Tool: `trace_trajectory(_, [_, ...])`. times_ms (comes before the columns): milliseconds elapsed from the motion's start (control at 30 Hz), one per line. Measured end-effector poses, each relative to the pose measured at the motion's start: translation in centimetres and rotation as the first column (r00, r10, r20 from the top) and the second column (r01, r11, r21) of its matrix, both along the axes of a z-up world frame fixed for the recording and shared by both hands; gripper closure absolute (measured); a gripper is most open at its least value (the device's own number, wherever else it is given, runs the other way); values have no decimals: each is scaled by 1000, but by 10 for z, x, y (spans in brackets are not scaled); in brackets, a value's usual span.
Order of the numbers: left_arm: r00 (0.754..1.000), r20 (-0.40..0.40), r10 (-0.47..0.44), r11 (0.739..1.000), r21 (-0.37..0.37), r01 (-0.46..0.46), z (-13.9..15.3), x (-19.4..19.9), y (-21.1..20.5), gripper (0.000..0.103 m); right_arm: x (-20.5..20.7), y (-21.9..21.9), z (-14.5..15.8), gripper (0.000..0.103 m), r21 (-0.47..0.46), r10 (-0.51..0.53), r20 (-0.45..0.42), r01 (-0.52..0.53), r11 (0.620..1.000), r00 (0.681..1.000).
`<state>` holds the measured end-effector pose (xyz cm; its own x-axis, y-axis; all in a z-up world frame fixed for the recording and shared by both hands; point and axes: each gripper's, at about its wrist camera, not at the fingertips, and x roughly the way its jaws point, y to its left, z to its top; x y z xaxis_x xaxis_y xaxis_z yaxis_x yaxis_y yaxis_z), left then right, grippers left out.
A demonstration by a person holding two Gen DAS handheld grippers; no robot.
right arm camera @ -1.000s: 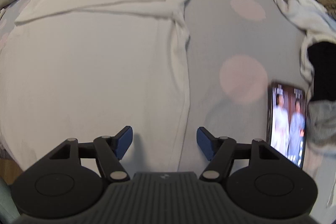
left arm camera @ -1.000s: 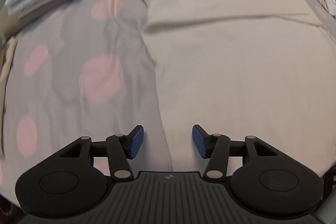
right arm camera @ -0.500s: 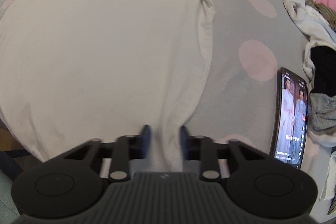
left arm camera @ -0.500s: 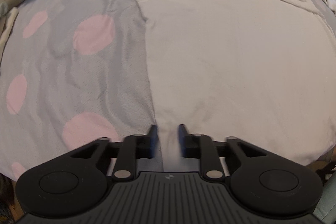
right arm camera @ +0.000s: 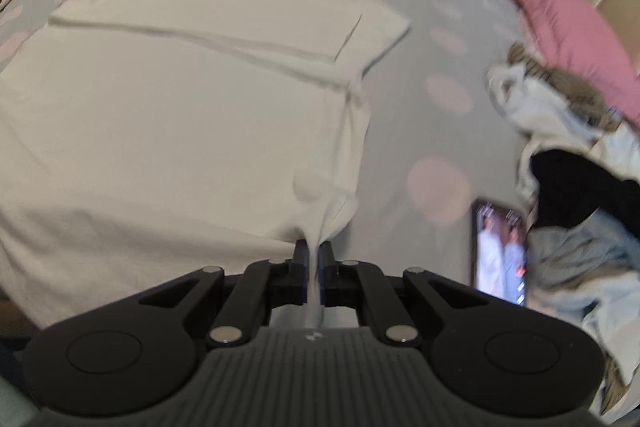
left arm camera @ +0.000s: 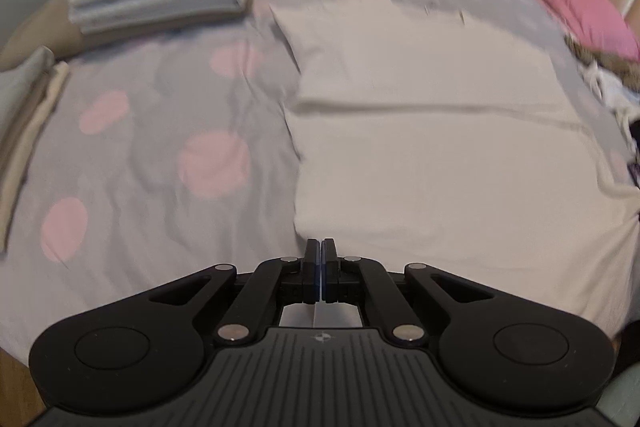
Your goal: Fold clothes
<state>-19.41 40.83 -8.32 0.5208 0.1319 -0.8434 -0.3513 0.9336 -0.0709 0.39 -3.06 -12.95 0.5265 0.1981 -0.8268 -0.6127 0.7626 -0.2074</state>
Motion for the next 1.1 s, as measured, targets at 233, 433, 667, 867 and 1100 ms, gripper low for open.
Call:
trace_trajectory(233, [987, 161, 24, 990, 136, -47, 19, 22, 4, 103, 31, 17, 23, 97, 48, -48, 185, 40, 998, 982])
trace_trajectory(433, [995, 94, 38, 979, 194, -56, 6, 47, -5, 100, 45, 37, 1, 89, -2, -45, 174, 46, 999, 984])
trace_trajectory(667, [997, 49, -53, 961, 274, 38, 2, 37, -30, 81, 15, 40, 8, 63, 3, 61, 253, -64, 998, 966])
trace_trajectory(867, [963, 8, -271, 904, 345, 252, -1, 20, -73, 62, -31, 51, -10, 63, -133, 372, 188, -352, 927, 909])
trace_trajectory(1100, [810, -149, -567, 713, 404, 573, -31, -4, -137, 57, -93, 48, -33, 62, -296, 661, 136, -607, 738, 738])
